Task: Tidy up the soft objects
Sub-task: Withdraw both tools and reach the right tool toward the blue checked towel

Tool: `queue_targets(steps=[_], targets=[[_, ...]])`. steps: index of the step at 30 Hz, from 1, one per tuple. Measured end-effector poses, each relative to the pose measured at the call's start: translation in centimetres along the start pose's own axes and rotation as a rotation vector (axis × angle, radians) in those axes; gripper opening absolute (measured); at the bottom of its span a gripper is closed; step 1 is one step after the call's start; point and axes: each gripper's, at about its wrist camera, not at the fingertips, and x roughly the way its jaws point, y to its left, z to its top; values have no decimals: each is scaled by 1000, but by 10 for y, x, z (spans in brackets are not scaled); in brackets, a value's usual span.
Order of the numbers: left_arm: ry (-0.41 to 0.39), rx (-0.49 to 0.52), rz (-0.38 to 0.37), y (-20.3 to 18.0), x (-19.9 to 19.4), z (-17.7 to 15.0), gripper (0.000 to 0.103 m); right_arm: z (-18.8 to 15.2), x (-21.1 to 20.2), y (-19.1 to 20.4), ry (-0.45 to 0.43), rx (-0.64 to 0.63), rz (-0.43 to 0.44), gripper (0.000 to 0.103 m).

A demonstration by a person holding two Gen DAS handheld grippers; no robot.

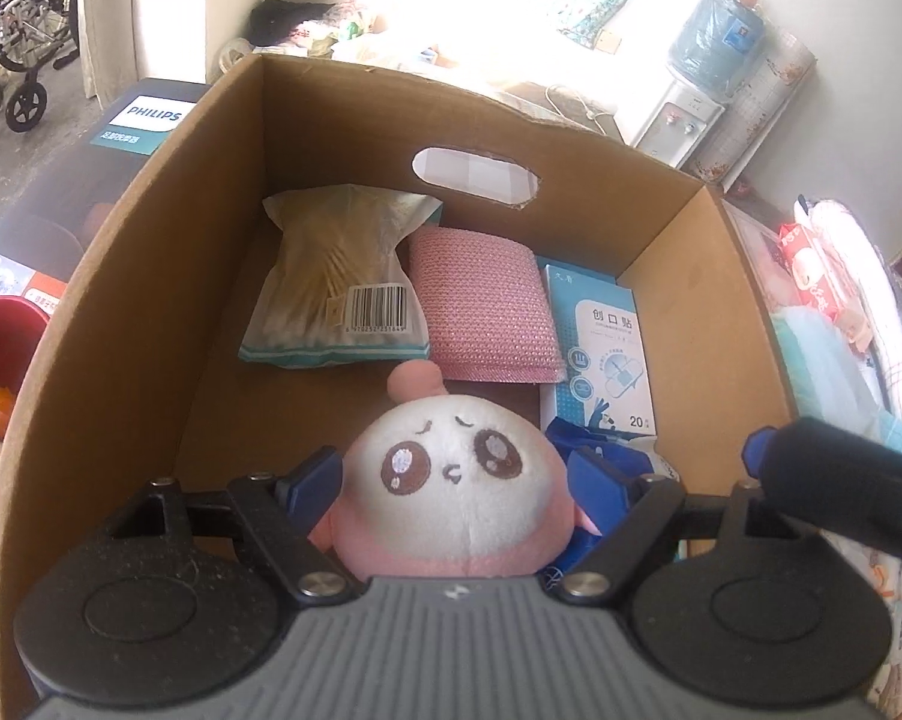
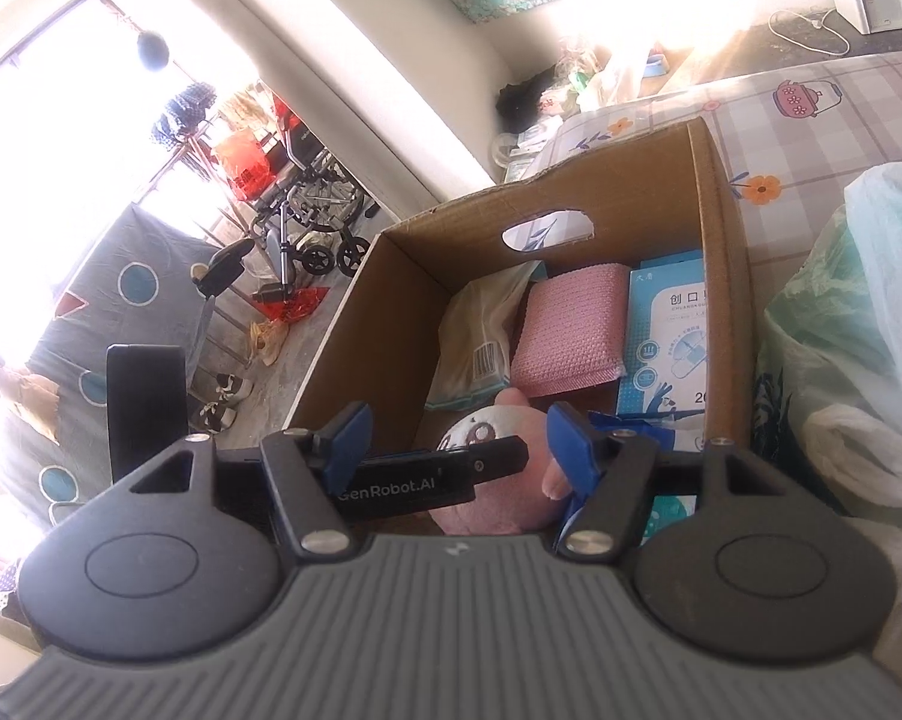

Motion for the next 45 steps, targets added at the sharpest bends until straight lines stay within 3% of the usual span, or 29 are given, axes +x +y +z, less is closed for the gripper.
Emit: queue_targets(steps=[7,12,16,21,24,28,31,34,37,41,45], targets=[[-140,76,39,-35,-48,-7,85,-5,-44,-3,-97,-2,47,68],[-220,205,-6,-92,-76,-17,85,-11,-98,-21,-205,-11,32,72],[-255,312,-92,-152,-82,-28,87,-15,-150,-52,-297,33,3,72],[-205,383,-187,-225,-59,-44,87,-20,-220,-103,-401,64,-119,72],[-166,421,-236,-266,-38,-58,87,-24,-259,-142,-445,88,-230,72],[-117,468,-266,-314,-7,-77,78,-27,-294,-204,-465,126,-416,72],[-101,504,-252,-338,12,-88,72,-29,-308,-249,-450,162,-499,69],[-77,523,-242,-352,29,-90,66,-18,-299,-287,-394,167,-497,57],[-52,506,-219,-353,39,-85,60,4,-272,-302,-300,46,-533,48],[-51,478,-219,-343,41,-73,60,33,-219,-309,-119,-255,-648,40],[-44,468,-222,-334,41,-63,60,47,-181,-334,27,-333,-671,30]])
